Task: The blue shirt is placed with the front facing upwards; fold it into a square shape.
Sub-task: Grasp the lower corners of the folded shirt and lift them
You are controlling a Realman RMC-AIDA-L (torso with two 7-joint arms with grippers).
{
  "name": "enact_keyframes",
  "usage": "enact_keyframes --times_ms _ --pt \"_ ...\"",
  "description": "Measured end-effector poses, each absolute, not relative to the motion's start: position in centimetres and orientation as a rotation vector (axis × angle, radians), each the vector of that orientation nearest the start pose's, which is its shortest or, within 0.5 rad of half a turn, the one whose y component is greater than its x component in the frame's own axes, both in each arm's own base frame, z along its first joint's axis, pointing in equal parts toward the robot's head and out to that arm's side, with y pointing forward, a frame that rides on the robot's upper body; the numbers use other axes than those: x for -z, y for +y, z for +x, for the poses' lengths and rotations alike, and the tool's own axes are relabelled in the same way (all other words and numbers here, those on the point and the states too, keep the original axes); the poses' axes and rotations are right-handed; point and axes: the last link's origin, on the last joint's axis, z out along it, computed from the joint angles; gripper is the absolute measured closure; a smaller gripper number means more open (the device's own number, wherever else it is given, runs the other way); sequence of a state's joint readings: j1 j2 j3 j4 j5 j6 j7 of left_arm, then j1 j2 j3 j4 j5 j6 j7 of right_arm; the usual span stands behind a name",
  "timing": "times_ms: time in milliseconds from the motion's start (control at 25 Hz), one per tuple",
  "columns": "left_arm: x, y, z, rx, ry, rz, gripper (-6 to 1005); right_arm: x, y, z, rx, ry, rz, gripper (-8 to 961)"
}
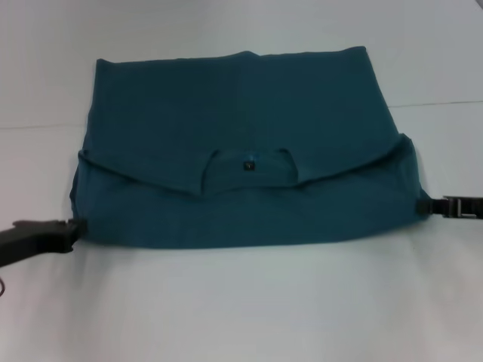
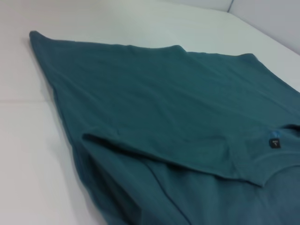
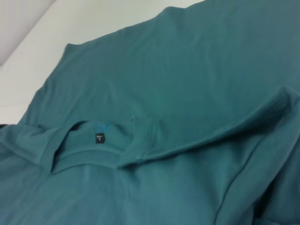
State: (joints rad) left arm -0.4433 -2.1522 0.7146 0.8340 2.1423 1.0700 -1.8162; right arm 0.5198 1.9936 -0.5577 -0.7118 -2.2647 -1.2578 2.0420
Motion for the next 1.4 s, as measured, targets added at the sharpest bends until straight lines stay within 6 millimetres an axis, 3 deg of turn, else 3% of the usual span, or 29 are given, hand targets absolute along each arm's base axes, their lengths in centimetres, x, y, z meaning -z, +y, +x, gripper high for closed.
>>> enact_keyframes --times_ms 520,840,1400 --pt "-4.0 29.2 -31.6 0.56 -1.264 -2.365 1000 -6.6 29.5 35.5 -0.402 1.357 -2.352 947" --pt "-3.9 25.5 -31.8 0.598 -1.346 -2.467 1000 -6.9 26.5 36.1 -0.421 1.329 -2.426 946" --pt "-4.4 21.5 -32.6 0.564 -1.425 -2.572 1001 -6.9 20.2 37.8 -0.435 1.376 -2.482 946"
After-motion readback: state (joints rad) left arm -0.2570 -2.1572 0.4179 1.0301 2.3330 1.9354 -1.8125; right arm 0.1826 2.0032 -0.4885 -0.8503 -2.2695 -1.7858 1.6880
